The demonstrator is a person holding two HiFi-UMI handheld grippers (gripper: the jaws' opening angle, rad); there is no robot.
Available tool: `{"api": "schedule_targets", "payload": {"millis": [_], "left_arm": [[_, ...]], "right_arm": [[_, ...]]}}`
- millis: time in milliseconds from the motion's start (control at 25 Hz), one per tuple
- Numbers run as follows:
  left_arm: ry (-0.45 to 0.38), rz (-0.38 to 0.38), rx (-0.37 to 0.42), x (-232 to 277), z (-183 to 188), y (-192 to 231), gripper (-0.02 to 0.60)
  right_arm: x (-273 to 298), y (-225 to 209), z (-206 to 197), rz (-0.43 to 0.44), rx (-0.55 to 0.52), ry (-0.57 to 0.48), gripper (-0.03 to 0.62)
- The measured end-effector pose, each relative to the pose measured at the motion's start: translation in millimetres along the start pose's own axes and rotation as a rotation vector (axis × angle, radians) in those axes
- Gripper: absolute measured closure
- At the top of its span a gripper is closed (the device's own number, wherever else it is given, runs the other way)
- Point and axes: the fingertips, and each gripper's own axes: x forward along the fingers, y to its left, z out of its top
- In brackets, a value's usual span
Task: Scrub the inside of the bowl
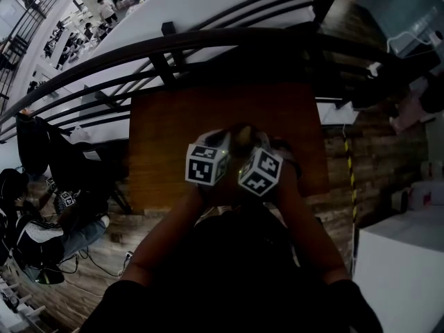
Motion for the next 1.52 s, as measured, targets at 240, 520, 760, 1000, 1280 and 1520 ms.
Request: {"api": "schedule_targets", "payload": {"millis": [240,520,760,1000,1280,1520], "left_arm": [[0.013,-0.049,-0.015,4.3,-4.2,-17.4,0.572],[-0.038,-0.084,-0.071,-1.4,6.8,-19.5,0.572],[-0.054,-0.069,-0.092,-0.5,6.0,-12.7,0.572],[-0.054,-0.071,-0.094,-5.1,9.0,-12.8,0.572],[-0.071,-0.062,-0.080,-5.2,10.9,-8.3,0.571],[-0.036,-0.030,-0.013,-2.6,1.1,-4.5,0.573]], "right_arm": [[0.6,-21.7,1.8,-0.073,0.027,-0.028,0.523],[6.9,-11.7,17.8,-0.025,0.048,-0.088,0.523],[11.9,-1.6,23.1,0.030,0.072,-0.104,0.523],[7.2,8.4,27.8,0.083,0.120,-0.137,0.523],[11.6,33.7,22.5,0.190,0.069,-0.114,0.523],[5.5,36.4,9.6,0.191,-0.025,-0.012,0.523]]}}
